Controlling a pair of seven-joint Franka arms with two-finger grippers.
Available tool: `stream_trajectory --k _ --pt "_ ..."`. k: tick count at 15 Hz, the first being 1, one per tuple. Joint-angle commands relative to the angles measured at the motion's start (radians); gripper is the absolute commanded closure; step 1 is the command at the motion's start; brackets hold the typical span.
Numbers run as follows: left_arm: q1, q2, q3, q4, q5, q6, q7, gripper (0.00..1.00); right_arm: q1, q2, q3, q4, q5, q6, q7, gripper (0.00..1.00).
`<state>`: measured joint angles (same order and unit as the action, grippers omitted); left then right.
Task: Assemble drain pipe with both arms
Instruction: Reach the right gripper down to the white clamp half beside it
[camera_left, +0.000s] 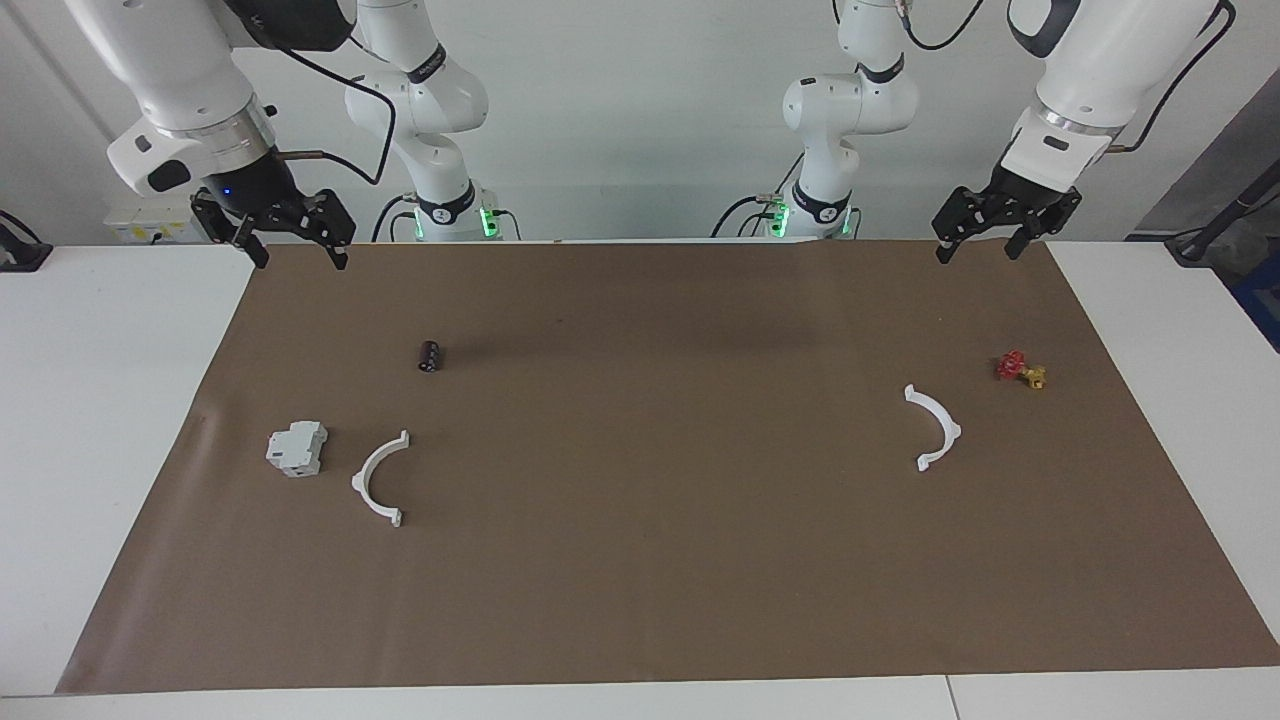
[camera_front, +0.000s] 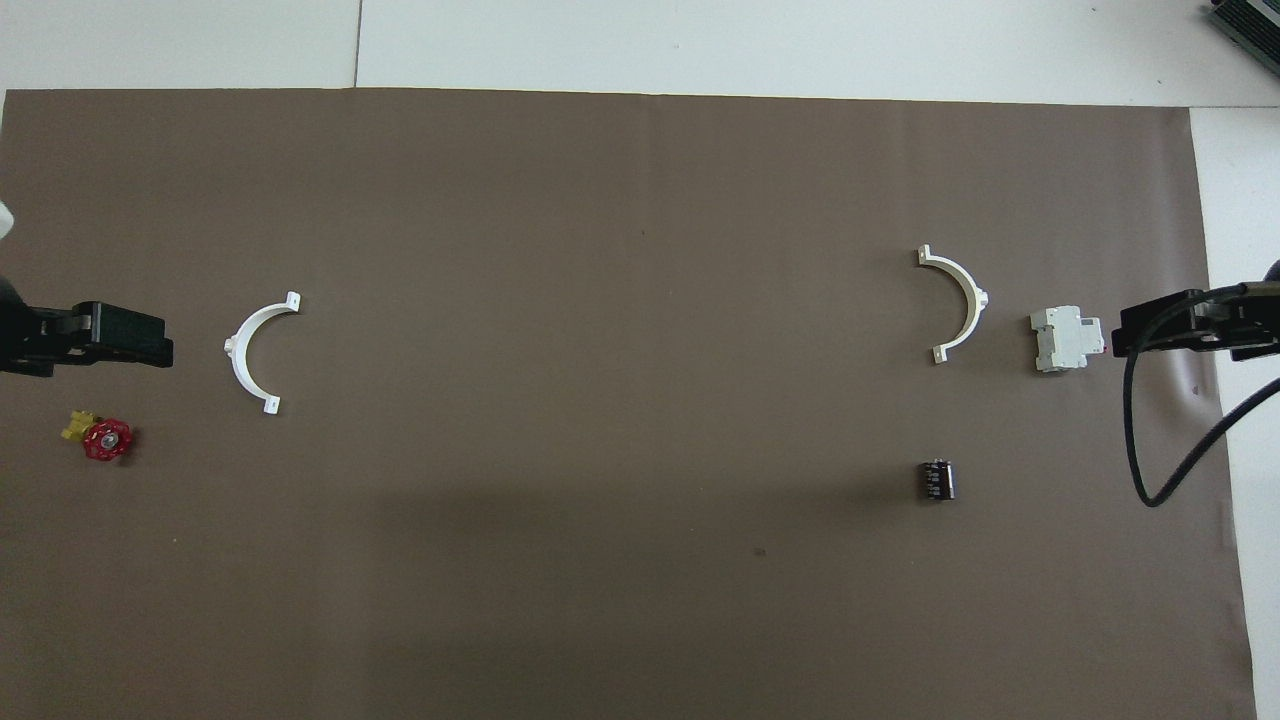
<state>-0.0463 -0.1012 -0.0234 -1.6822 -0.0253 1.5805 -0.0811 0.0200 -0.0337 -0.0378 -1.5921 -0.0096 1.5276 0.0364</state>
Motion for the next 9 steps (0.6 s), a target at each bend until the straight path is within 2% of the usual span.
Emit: stream_trajectory --k 1,7,9 --pt "-0.003 -0.023 0.005 -0.027 0.001 0.015 0.000 0.00 0.000 -0.012 -0.001 -0.019 0.007 0.008 -0.013 0.00" --pt "-0.003 -0.023 0.005 -0.027 0.001 0.013 0.000 0.00 -0.012 -0.025 -0.001 -0.020 0.005 -0.017 -0.029 0.00" --pt "-0.003 -0.023 0.005 -0.027 0.001 0.013 0.000 0.00 -0.014 -0.037 -0.001 -0.089 0.007 0.061 -0.074 0.00"
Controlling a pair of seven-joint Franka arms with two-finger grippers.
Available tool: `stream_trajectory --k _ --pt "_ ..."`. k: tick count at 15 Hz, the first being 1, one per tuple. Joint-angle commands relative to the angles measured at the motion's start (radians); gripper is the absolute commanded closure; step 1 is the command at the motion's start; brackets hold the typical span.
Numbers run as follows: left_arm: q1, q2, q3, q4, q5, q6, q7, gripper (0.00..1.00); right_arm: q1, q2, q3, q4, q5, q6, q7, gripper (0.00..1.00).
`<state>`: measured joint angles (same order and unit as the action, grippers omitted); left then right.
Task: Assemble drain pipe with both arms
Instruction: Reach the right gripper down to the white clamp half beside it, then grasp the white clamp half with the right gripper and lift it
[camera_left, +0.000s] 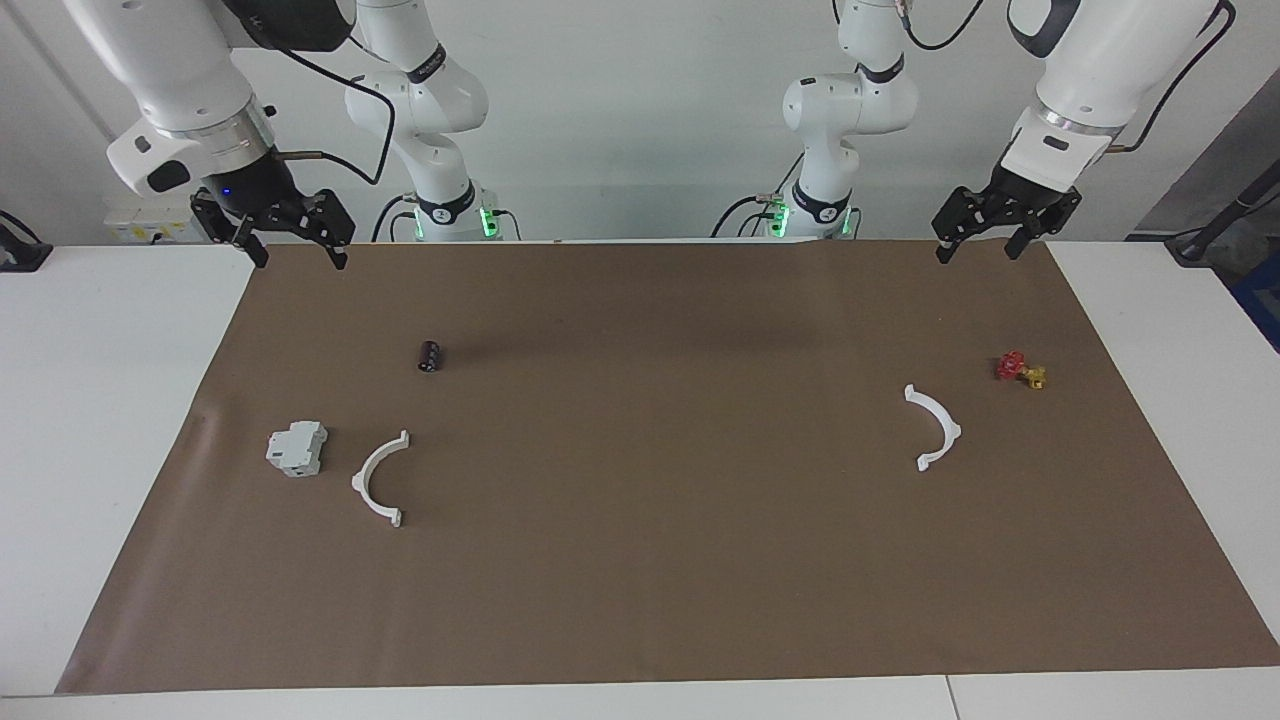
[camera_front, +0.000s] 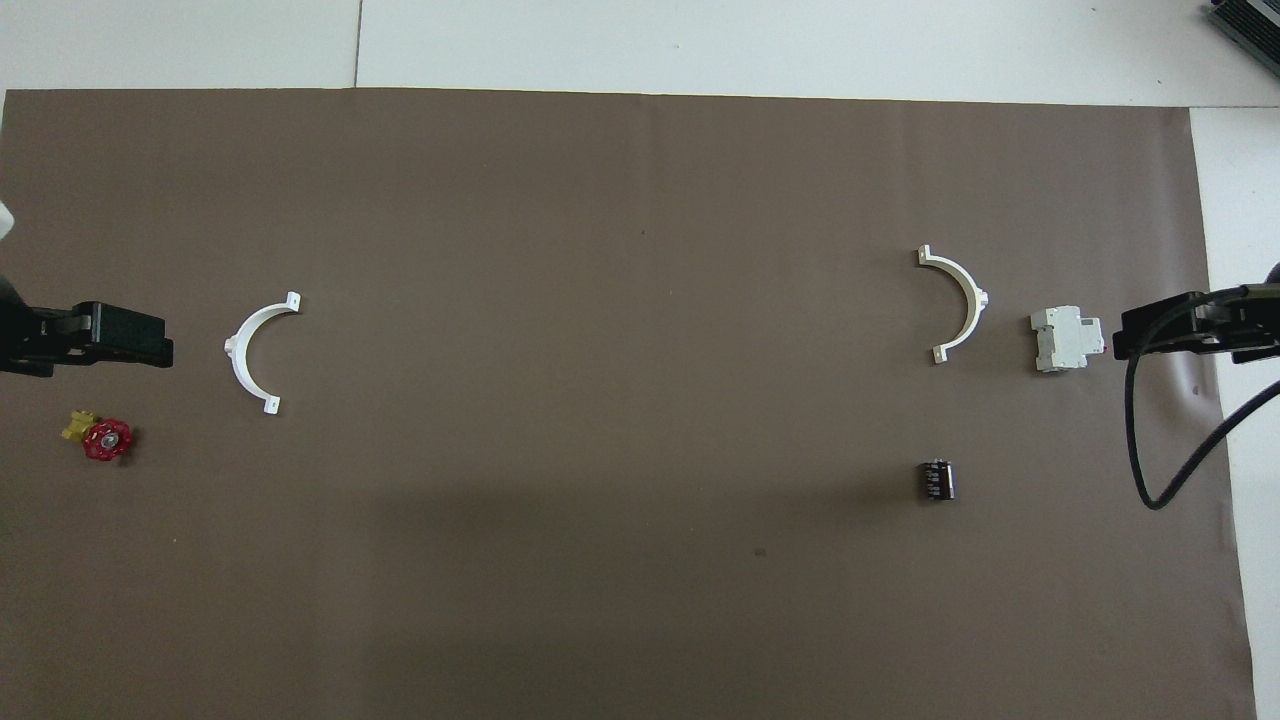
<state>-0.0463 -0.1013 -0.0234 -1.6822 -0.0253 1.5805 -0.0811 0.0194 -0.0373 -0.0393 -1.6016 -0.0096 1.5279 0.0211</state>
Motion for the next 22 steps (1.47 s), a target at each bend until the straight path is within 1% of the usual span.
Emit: stream_trajectory --k 1,3,4,6,9,10,11,13,14,15,16,17,19,20,21,22 --pt "-0.003 -0.021 0.005 -0.025 0.001 0.013 0.000 0.00 -0.016 -0.035 -0.001 -0.130 0.007 0.145 -0.085 0.00" --pt "-0.003 -0.023 0.005 -0.027 0.001 0.013 0.000 0.00 -0.039 -0.006 -0.001 -0.222 0.019 0.295 -0.171 0.00" --pt "-0.003 -0.023 0.005 -0.027 0.001 0.012 0.000 0.00 -0.050 0.041 -0.001 -0.247 0.032 0.375 -0.235 0.00" --pt "-0.003 -0.021 0.005 -0.027 0.001 0.012 0.000 0.00 -0.058 0.144 -0.001 -0.245 0.074 0.490 -0.309 0.00" --pt "-0.003 -0.021 0.005 -0.027 0.001 0.012 0.000 0.00 -0.062 0.302 0.001 -0.245 0.079 0.702 -0.401 0.00" --pt "-0.003 -0.021 0.005 -0.025 0.001 0.012 0.000 0.00 -0.061 0.344 0.001 -0.247 0.091 0.759 -0.415 0.00" --pt "-0.003 -0.021 0.003 -0.025 0.001 0.012 0.000 0.00 -0.050 0.373 0.002 -0.250 0.106 0.805 -0.420 0.00" --pt "-0.003 -0.023 0.003 -0.025 0.001 0.012 0.000 0.00 -0.070 0.434 0.007 -0.248 0.132 0.828 -0.485 0.00" --pt "-0.003 -0.021 0.005 -0.025 0.001 0.012 0.000 0.00 -0.076 0.456 0.007 -0.250 0.188 0.842 -0.541 0.00" --pt "-0.003 -0.021 0.003 -0.025 0.001 0.012 0.000 0.00 -0.076 0.458 0.004 -0.255 0.219 0.848 -0.578 0.00" --pt "-0.003 -0.021 0.003 -0.025 0.001 0.012 0.000 0.00 -0.084 0.459 0.003 -0.255 0.221 0.850 -0.590 0.02" --pt "-0.003 -0.021 0.005 -0.025 0.001 0.012 0.000 0.00 -0.096 0.461 0.004 -0.256 0.221 0.850 -0.590 0.09" --pt "-0.003 -0.021 0.005 -0.025 0.001 0.012 0.000 0.00 -0.093 0.473 0.004 -0.259 0.221 0.868 -0.587 0.27" --pt "-0.003 -0.021 0.005 -0.025 0.001 0.012 0.000 0.00 -0.092 0.476 0.004 -0.265 0.221 0.873 -0.586 0.34" --pt "-0.003 -0.023 0.005 -0.025 0.001 0.012 0.000 0.00 -0.090 0.478 0.004 -0.270 0.221 0.874 -0.584 0.48" --pt "-0.003 -0.021 0.005 -0.025 0.001 0.012 0.000 0.00 -0.087 0.478 0.003 -0.270 0.221 0.885 -0.586 0.67"
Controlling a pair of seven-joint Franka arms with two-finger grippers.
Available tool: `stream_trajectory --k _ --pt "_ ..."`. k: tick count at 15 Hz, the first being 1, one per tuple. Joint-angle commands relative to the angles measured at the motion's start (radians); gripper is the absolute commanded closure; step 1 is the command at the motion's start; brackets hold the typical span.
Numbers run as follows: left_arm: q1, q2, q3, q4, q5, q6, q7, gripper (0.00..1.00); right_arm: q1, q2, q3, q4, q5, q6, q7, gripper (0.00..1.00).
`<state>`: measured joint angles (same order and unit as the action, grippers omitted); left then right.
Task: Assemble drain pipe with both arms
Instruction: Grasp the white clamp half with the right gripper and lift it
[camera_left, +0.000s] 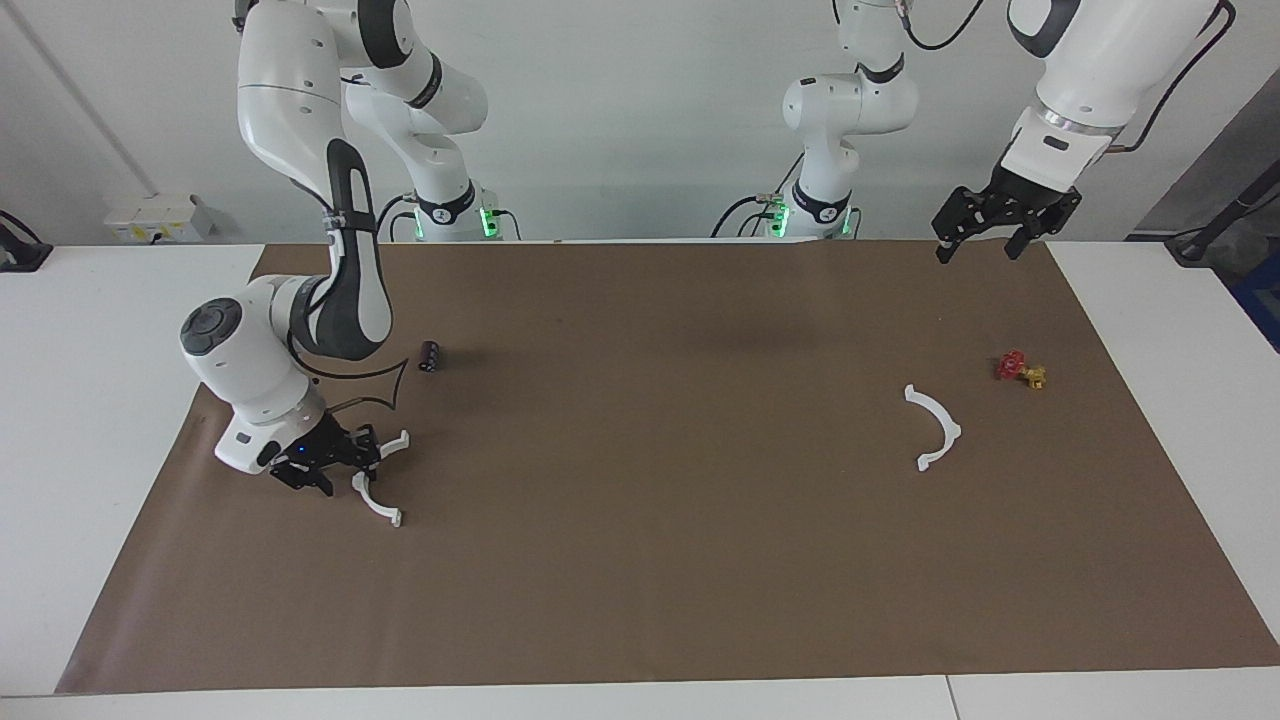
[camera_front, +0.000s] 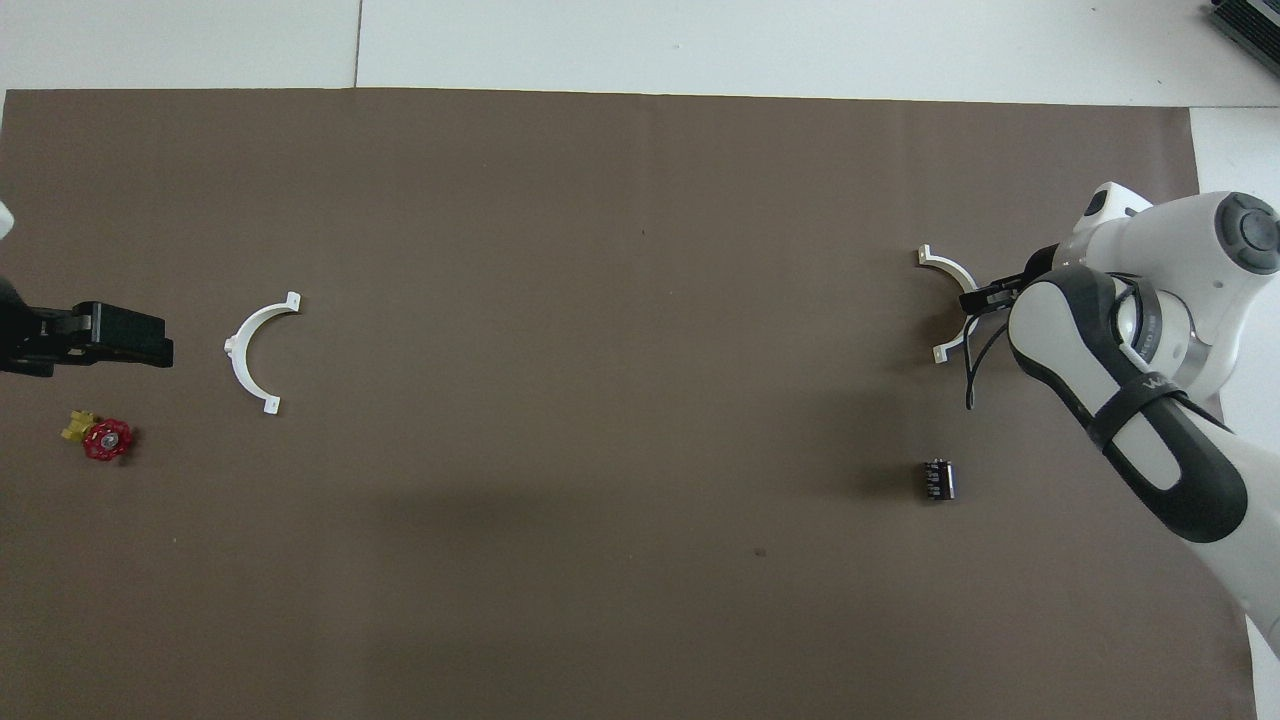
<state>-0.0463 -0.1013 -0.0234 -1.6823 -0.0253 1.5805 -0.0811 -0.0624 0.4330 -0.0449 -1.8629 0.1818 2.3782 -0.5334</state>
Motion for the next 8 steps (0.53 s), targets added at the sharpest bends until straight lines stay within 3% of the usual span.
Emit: stream_trajectory --k 1,6,8 --pt "-0.003 -0.021 0.005 -0.025 0.001 0.012 0.000 0.00 -0.004 0.009 0.010 -0.009 0.030 0.036 -0.033 0.98" --pt "-0.003 -0.023 0.003 -0.025 0.001 0.013 0.001 0.00 0.012 0.000 0.007 0.030 0.021 -0.003 -0.020 1.00" --pt "-0.003 -0.021 0.003 -0.025 0.001 0.012 0.001 0.00 0.027 -0.014 0.003 0.086 0.021 -0.086 0.030 1.00"
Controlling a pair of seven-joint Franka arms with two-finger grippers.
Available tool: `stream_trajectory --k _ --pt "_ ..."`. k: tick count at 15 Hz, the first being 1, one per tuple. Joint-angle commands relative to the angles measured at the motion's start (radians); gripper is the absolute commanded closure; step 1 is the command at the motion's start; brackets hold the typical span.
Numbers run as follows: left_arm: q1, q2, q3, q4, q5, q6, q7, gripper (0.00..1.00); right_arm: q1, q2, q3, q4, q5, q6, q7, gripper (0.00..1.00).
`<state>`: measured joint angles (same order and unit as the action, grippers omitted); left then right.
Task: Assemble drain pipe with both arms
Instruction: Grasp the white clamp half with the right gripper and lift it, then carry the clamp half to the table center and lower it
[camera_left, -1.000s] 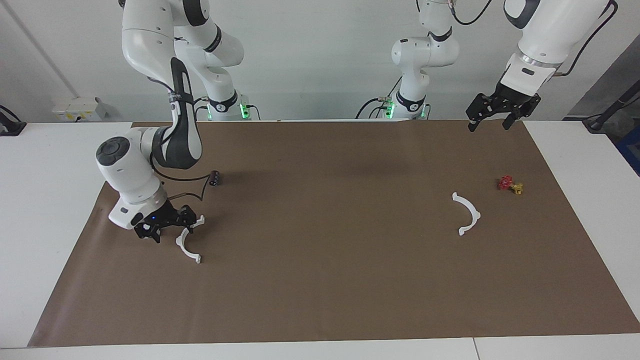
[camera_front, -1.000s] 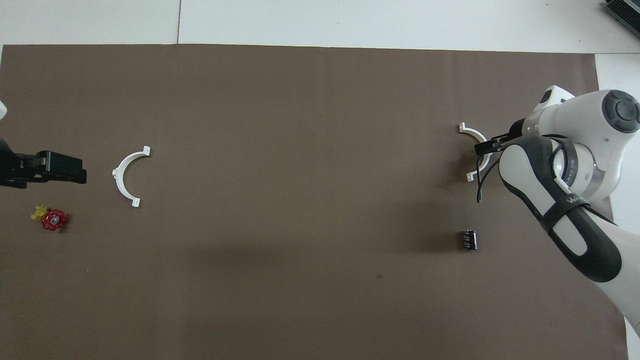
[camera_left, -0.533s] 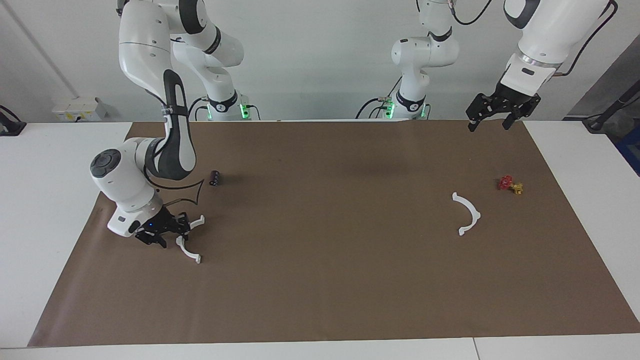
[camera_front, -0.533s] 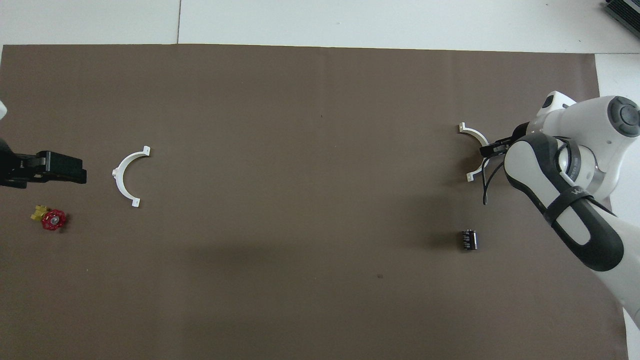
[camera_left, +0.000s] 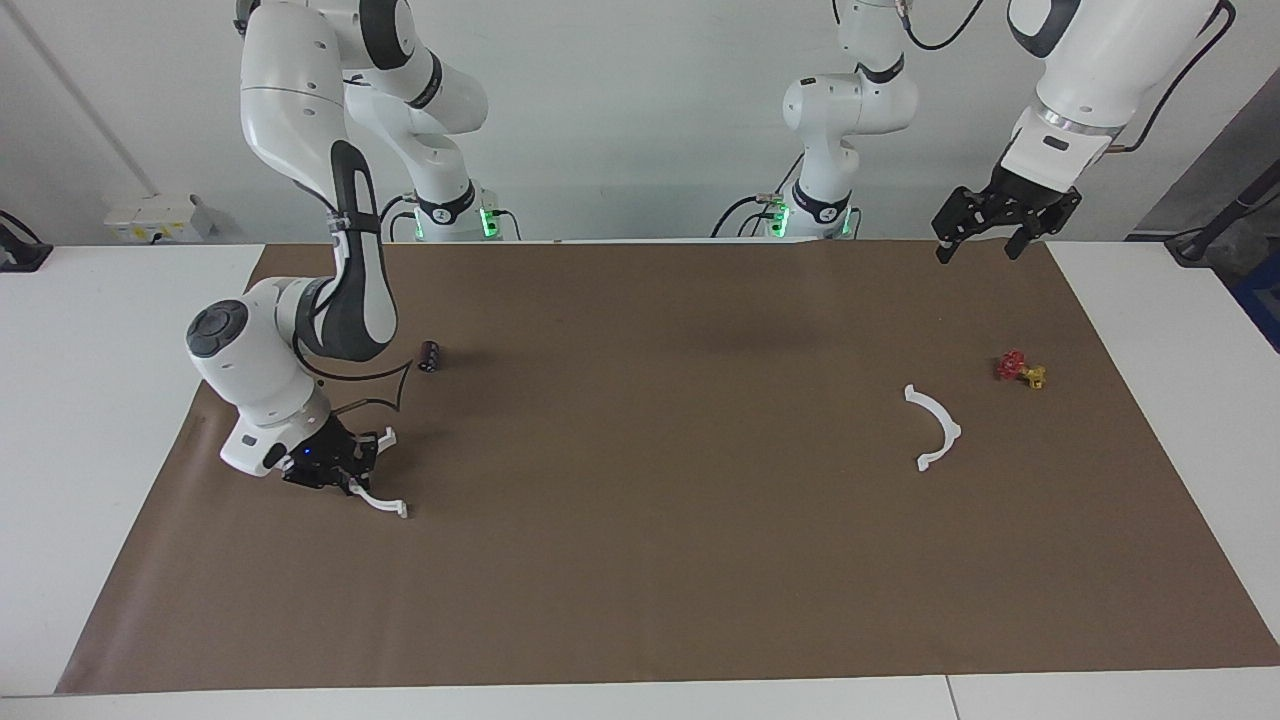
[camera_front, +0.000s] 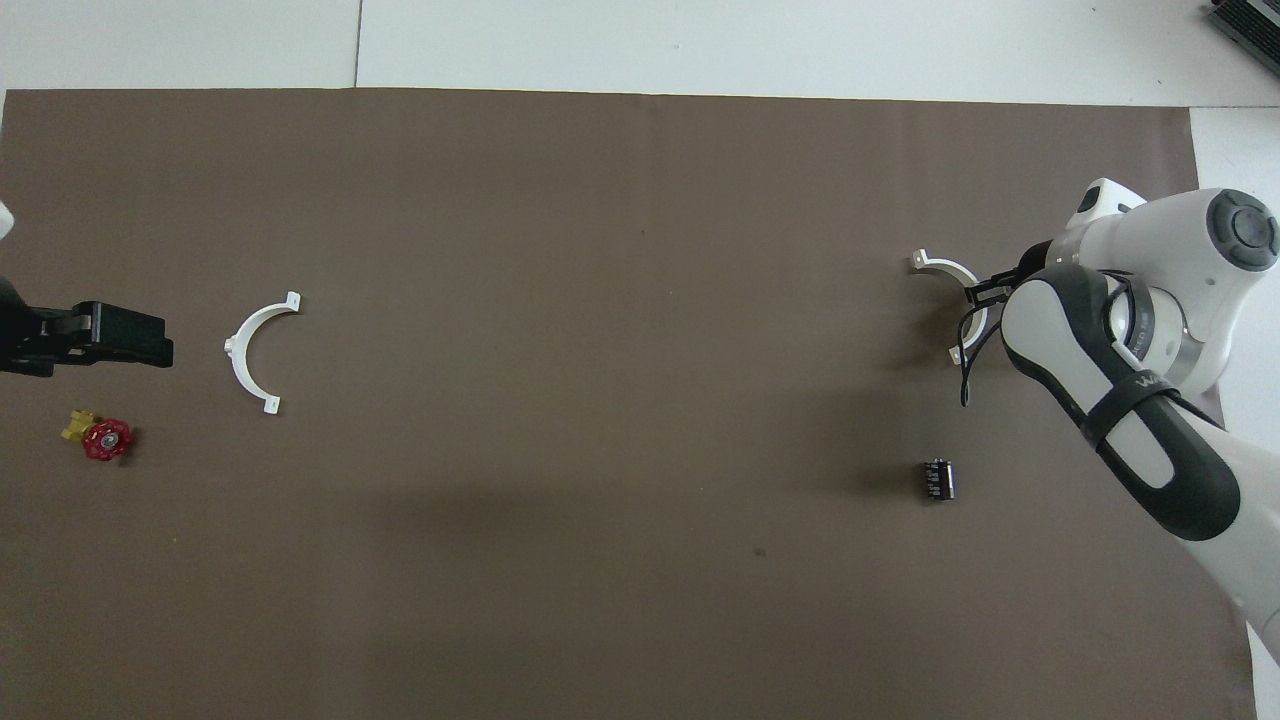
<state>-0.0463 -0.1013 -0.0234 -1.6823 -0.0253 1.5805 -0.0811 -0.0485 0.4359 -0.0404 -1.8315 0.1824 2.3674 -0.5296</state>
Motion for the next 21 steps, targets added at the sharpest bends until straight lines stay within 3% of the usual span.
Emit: stream_trajectory --k 1,5,11,16,21 --pt "-0.003 -0.021 0.003 -0.025 0.001 0.013 0.000 0.00 0.024 -0.026 -0.001 0.089 0.008 -0.130 0.104 1.00" --pt "-0.003 -0.023 0.005 -0.025 0.001 0.012 0.001 0.00 0.185 -0.063 0.000 0.136 -0.173 -0.256 0.526 1.00" --pt "-0.003 -0.023 0.005 -0.025 0.001 0.010 0.001 0.00 0.410 -0.060 0.011 0.115 -0.169 -0.228 0.911 1.00" --pt "-0.003 -0.023 0.003 -0.025 0.001 0.009 0.000 0.00 0.576 0.001 0.010 0.106 -0.181 -0.142 0.974 1.00" --pt "-0.003 -0.023 0.005 -0.025 0.001 0.009 0.001 0.00 0.628 0.023 0.010 0.054 -0.187 -0.057 1.019 1.00"
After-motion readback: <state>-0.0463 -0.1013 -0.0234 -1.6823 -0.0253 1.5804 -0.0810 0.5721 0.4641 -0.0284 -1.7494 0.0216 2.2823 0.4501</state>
